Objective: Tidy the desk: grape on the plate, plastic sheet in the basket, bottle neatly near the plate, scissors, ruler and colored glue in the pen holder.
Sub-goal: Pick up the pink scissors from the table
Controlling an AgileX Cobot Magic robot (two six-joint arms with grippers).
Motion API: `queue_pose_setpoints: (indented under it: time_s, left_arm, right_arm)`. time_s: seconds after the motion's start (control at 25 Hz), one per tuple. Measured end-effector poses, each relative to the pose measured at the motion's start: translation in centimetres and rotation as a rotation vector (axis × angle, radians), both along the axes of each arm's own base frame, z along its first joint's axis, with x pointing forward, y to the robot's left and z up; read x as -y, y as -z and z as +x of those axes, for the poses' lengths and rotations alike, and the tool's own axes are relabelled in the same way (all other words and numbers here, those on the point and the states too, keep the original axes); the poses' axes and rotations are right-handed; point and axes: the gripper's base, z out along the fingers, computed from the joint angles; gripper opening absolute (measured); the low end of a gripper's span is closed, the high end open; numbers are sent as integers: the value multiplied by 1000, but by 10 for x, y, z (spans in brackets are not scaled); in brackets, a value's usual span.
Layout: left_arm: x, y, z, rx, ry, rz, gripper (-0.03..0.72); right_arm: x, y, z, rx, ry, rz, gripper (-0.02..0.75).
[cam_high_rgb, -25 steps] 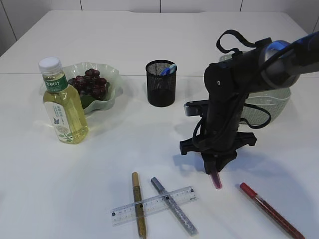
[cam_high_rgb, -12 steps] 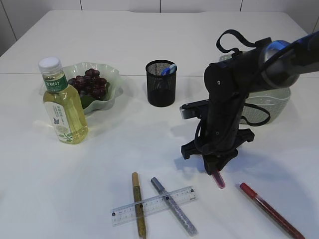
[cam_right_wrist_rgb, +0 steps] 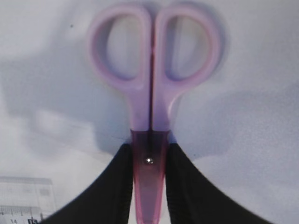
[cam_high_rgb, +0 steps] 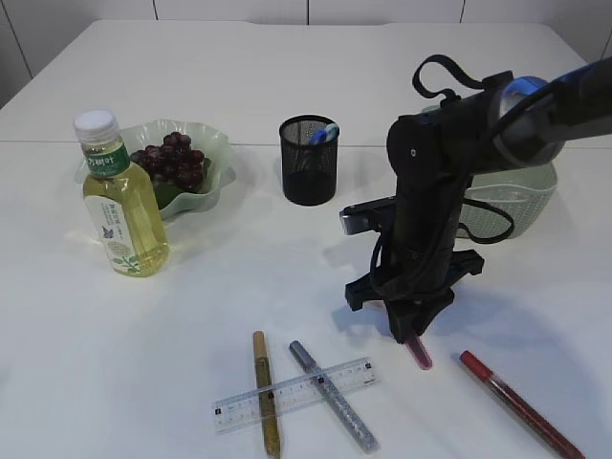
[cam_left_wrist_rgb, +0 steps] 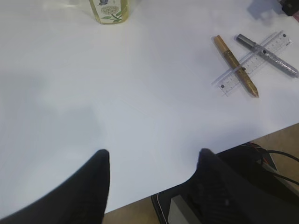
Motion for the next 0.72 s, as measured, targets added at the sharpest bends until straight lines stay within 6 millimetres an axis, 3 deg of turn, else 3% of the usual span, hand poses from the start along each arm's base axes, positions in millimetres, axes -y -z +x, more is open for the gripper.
queue_pose_setpoints:
  time_s: [0.72]
  left_arm:
    - [0, 0, 0, 0, 0, 0, 433]
  right_arm:
    - [-10, -16, 14, -58, 4, 9, 198]
